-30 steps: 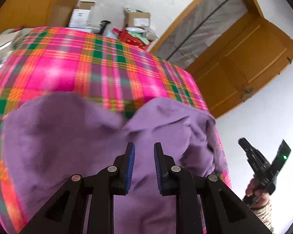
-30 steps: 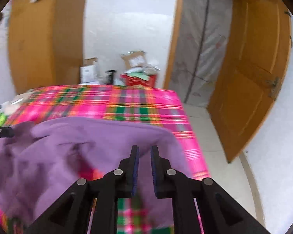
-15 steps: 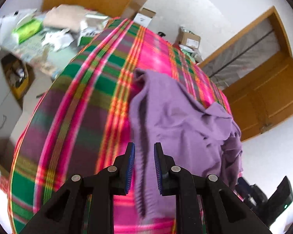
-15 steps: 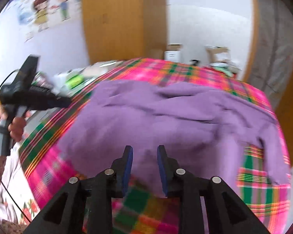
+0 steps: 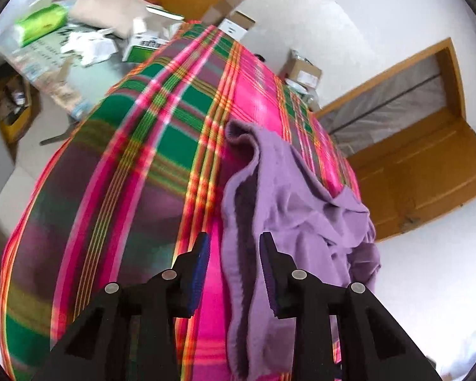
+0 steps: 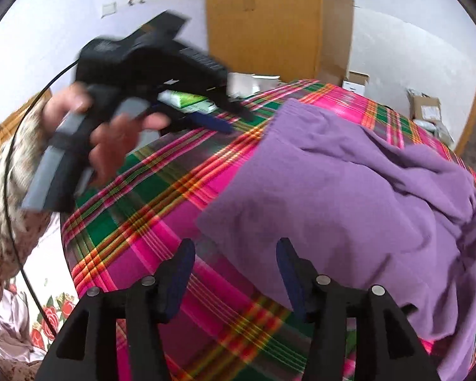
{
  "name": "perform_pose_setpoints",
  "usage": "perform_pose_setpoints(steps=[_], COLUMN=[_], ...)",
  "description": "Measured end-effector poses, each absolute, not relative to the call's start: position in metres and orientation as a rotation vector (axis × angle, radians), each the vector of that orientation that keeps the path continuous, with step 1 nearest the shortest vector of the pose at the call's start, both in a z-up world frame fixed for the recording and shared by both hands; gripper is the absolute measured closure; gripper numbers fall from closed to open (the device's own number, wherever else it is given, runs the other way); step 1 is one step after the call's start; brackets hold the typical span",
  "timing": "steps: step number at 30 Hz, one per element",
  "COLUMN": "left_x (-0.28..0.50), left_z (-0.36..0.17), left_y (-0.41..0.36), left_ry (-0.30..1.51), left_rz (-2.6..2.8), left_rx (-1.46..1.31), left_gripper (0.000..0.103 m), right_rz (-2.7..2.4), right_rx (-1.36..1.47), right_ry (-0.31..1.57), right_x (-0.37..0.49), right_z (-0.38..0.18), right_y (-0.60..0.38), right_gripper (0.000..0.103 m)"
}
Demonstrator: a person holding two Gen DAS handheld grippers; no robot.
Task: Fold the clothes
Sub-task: 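Grasp the pants waistband with the left gripper and lift it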
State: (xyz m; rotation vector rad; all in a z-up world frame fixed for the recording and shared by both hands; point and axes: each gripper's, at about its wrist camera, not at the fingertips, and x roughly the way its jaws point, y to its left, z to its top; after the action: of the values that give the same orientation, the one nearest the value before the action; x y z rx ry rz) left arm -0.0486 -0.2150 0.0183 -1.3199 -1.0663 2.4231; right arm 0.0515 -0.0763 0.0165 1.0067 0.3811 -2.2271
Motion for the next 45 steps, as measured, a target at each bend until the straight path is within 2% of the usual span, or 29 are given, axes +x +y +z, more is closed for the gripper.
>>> perform_pose_setpoints(steps=[3,5,7,9,16,19,21,23,26,29,33,35,37,38,39,40,45], left_x=[-0.058,-0.068,-0.076,-0.085,-0.107,-0.114,-0.115,-0.117,-0.122,-0.133,-0.141,-0.144,-0.146,-0.145,-0.145,-0.146,-0.145], left_z=[0.019,0.020,0.018,0.016,0.009,0.001,-0.002,-0.003,-0.005,-0.010,-0.015,-0.013,-0.010,-0.008,-0.007,-0.005,-0.005], left_y=[-0.219,-0.220,-0.221,-0.224,-0.230,-0.230,-0.227,-0.226,-0.226,-0.217,-0.211,-0.208,-0.203,-0.201,-0.200,-0.199,-0.203], left_ry=[-1.129,-1.117,-1.154,-1.181,-1.282,-1.368,-1.385,-1.381,-1.395,-1.320,-1.305,-1.269,-1.195,-1.176,-1.163,-1.146,-1.137], left_rz=[2.415,2.399,2.403,2.384,2.289,2.198,2.159,2.157,2.164,2.144,2.112,2.121,2.139,2.147,2.147,2.150,2.169], left_rx=[-1.269,-1.249,-1.264,-1.250,-1.235,-1.240,-1.241,-1.242,-1.245,-1.340,-1.398,-1.412,-1.451,-1.449,-1.442,-1.444,-1.432], left_gripper=[0.070,0.067,0.060,0.059,0.059,0.059,0.059,0.059,0.059,0.059,0.059,0.063,0.071,0.075,0.085,0.088,0.093], right_rz=[-2.227,-2.229,-2.229,-2.235,-2.259,-2.271,-2.280,-2.291,-2.312,-2.302,-2.276,-2.255,-2.249,-2.247,-2.240,-2.232,-2.220], right_rx=[1.024,1.032,1.026,1.017,1.077,1.088,1.086,1.080,1.072,1.063,1.015,1.000,0.981,0.979,0.983,0.988,0.991], right_ry=[0.419,0.445,0.485,0.553,0.449,0.426,0.435,0.448,0.447,0.421,0.412,0.410,0.427,0.437,0.437,0.436,0.423], right_x=[0.048,0.046,0.046,0.048,0.034,0.034,0.036,0.039,0.043,0.045,0.051,0.054,0.058,0.059,0.059,0.059,0.059], right_z=[0.010,0.006,0.001,-0.004,-0.008,-0.007,-0.006,-0.006,-0.005,0.000,0.011,0.017,0.021,0.022,0.023,0.024,0.027], right_y=[-0.088,-0.096,-0.103,-0.112,-0.107,-0.104,-0.104,-0.106,-0.107,-0.106,-0.112,-0.115,-0.120,-0.122,-0.123,-0.124,-0.126], right_gripper=[0.048,0.047,0.045,0.044,0.044,0.053,0.065,0.083,0.088,0.091,0.092,0.092,0.092,0.092,0.092,0.092,0.092])
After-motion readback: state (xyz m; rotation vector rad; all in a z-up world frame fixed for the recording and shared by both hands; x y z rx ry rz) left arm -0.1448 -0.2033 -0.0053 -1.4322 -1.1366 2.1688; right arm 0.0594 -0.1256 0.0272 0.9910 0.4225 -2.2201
